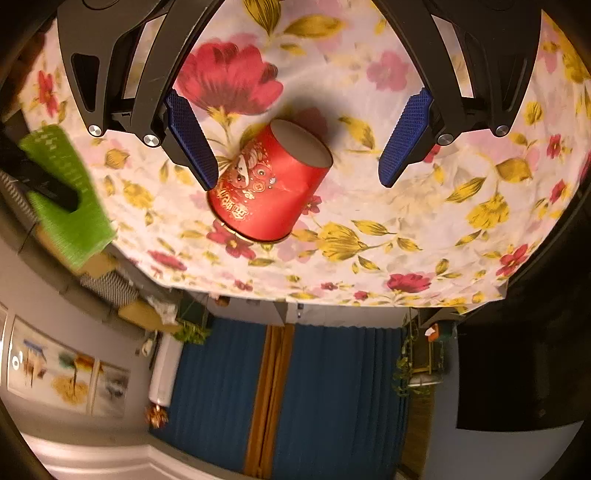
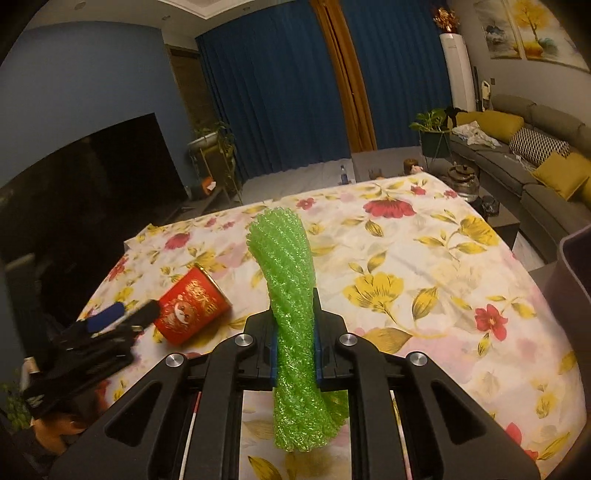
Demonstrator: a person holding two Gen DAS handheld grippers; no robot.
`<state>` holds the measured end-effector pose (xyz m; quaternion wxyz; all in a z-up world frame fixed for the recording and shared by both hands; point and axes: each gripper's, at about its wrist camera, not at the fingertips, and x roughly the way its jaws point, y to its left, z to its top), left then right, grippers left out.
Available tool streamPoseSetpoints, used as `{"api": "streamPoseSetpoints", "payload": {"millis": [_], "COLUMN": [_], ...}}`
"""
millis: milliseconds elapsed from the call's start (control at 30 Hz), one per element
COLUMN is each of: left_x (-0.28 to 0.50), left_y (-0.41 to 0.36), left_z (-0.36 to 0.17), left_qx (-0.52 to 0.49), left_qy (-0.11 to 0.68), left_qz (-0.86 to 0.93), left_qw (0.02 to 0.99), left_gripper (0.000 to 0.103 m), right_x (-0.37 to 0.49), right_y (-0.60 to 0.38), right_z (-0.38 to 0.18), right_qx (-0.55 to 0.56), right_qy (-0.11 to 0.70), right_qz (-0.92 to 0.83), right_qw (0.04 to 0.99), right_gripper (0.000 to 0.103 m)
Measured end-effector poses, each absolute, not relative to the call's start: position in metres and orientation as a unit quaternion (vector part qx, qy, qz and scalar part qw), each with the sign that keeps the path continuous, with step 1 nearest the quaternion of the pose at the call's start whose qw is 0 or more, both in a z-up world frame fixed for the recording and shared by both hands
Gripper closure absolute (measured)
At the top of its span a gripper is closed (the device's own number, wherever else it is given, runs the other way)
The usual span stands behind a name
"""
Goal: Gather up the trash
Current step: 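Grasp the red paper cup with the left gripper while the right grasps the green foam sleeve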
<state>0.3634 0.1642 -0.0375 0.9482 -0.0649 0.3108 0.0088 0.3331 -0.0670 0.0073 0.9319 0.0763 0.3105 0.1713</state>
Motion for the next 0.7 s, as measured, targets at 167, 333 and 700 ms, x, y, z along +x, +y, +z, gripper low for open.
{"api": "streamPoseSetpoints", "payload": {"millis": [167, 333, 700], "left_x": [0.382, 0.394, 0.392], "left_y": [0.167, 0.166, 0.165], "left_z": [-0.048, -0.054, -0.055], "left_qx": [-0.074, -0.080, -0.088], "left_qy": [0.337, 0.355, 0.352], "left_qz": [-0.001, -0.019, -0.040], "left_qw": [0.939, 0.931, 0.931], "left_gripper": [0.016, 0.017, 0.046], "right_x": [0.330, 0.329, 0.330], "right_y": [-0.064, -0.062, -0.060], "right_z": [0.011, 0.009, 0.004], "right_qx": [0.072, 0.067, 0.062], "right_qy": [0.304, 0.305, 0.311], "right_qz": [0.175, 0.175, 0.168], "right_qw": [0.934, 0.934, 0.933], "right_gripper": [0.088, 0.088, 0.088]}}
